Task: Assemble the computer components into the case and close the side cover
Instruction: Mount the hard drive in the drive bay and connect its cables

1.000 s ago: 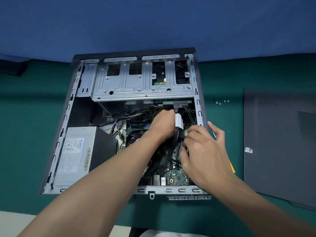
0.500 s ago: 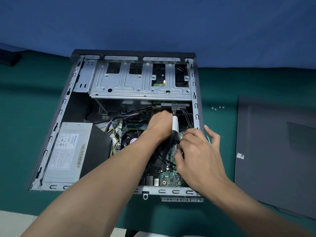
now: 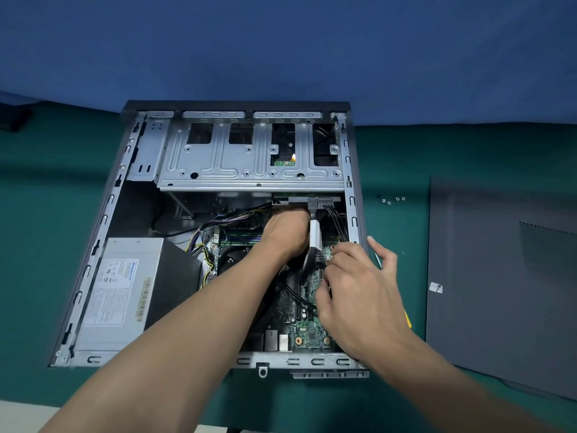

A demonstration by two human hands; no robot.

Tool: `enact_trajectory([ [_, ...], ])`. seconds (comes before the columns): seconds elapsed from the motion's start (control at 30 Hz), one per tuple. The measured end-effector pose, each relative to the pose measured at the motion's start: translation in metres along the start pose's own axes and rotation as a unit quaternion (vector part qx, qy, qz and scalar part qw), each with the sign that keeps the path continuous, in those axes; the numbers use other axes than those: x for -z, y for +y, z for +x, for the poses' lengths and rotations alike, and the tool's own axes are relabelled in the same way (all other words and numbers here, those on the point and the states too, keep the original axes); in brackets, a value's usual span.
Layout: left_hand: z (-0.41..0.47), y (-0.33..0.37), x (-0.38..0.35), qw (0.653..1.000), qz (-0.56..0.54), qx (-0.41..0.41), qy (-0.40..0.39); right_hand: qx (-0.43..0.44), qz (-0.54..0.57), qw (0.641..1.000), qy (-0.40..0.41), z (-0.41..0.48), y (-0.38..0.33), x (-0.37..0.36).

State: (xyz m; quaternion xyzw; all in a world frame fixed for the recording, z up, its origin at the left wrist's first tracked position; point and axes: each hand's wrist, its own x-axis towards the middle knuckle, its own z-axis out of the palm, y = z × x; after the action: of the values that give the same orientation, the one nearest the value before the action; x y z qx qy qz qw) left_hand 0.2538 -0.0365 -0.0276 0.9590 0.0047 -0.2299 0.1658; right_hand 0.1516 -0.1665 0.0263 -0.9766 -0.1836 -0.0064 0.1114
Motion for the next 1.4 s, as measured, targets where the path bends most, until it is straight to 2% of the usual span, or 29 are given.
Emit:
enact_trajectory([
  [0.13, -0.002, 0.001, -0.001, 1.0, 0.007, -0.001, 0.01, 0.001, 0.005, 1.0, 0.005, 0.0, 0.0, 0.001],
  [0.4, 0.003, 0.001, 0.001, 0.999, -0.005, 0.019, -0.033, 0.004, -0.002, 1.0, -0.006, 0.002, -0.001, 0.004],
  [0.73, 0.002, -0.004, 0.003, 0.992, 0.094, -0.084, -0.026, -0.006, -0.002, 1.0, -0.002, 0.003, -0.001, 0.002],
  [0.93, 0.012, -0.013, 0.005, 0.993, 0.082, -0.071, -0.052, -0.006, 0.006, 1.0, 0.014, 0.002, 0.001, -0.001],
  [1.17, 0.023, -0.023, 0.009, 0.994, 0.013, -0.04, -0.101, -0.006, -0.01, 1.0, 0.005, 0.001, 0.001, -0.003],
  [1.4, 0.019, -0.025, 0.008, 0.994, -0.013, -0.06, -0.087, -0.018, -0.047, 0.998, -0.026, 0.003, -0.006, 0.004],
])
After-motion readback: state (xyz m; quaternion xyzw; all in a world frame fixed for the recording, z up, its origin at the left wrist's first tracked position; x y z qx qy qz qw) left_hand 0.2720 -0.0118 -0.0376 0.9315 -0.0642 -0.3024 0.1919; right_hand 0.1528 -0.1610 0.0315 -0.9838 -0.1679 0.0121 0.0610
